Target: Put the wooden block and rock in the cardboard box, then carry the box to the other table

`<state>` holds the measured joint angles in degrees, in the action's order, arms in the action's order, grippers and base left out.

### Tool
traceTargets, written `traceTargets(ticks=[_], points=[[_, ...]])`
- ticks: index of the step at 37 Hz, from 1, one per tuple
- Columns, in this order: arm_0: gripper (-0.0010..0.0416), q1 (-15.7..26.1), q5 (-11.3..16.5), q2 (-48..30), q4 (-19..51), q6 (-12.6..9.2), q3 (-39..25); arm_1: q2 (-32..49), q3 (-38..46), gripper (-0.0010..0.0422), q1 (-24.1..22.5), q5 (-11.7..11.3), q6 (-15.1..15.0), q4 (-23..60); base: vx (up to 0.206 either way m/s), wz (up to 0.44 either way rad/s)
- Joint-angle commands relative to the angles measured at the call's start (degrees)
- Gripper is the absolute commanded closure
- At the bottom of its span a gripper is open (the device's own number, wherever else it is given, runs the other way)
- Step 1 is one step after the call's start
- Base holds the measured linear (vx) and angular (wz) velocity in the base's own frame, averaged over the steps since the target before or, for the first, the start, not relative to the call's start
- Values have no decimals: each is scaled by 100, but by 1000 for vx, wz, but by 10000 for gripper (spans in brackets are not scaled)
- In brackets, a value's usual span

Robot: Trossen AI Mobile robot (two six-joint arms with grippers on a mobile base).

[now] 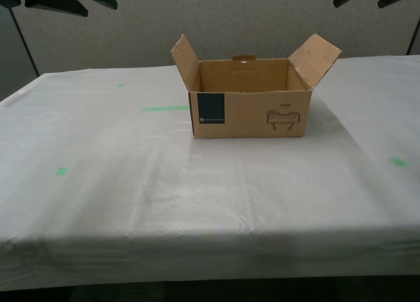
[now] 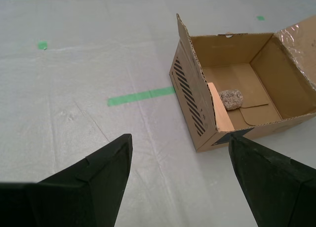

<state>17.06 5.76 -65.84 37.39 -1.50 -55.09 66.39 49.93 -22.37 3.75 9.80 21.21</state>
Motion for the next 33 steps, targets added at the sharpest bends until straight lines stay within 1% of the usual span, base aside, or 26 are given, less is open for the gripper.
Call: traceTargets(ticks=[1, 33], points=[[13, -2, -4, 2, -7, -2, -2, -2, -2, 149, -4, -9, -20, -11, 0, 0], [12, -2, -4, 2, -7, -2, -2, -2, -2, 149, -2, -11, -20, -11, 0, 0]])
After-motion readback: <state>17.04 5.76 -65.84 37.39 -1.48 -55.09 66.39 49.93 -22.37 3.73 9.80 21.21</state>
